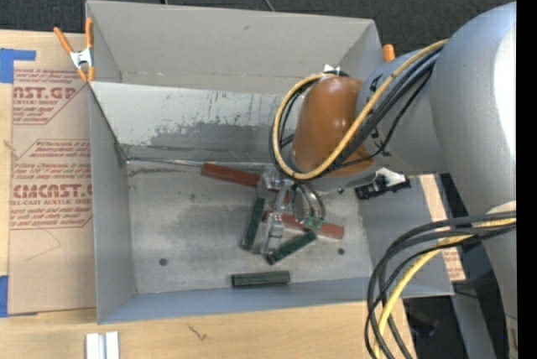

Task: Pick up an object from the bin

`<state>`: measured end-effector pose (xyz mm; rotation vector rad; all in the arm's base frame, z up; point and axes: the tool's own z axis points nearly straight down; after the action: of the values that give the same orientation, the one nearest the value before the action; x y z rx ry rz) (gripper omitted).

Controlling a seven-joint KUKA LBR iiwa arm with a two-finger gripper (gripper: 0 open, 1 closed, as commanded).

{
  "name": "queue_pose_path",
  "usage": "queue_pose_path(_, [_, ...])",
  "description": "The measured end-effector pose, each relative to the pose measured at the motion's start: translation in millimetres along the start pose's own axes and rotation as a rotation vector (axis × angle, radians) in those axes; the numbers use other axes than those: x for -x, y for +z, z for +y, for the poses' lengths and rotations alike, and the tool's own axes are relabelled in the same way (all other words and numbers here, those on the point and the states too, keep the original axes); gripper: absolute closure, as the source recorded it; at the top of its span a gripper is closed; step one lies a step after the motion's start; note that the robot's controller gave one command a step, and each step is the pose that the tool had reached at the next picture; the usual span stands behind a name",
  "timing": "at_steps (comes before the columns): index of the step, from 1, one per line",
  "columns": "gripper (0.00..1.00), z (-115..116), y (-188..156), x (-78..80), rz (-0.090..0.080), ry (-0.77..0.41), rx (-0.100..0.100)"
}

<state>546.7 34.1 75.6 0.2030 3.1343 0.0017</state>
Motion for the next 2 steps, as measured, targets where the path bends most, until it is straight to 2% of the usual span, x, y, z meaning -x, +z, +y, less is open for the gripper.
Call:
queue_pose_path(1, [0.0,0.1,-0.1,0.1,-0.001,0.0,0.0])
queue_pose_path(2, [1.0,-56.5,2.3,-25.6,0.0,-0.374,-0.001])
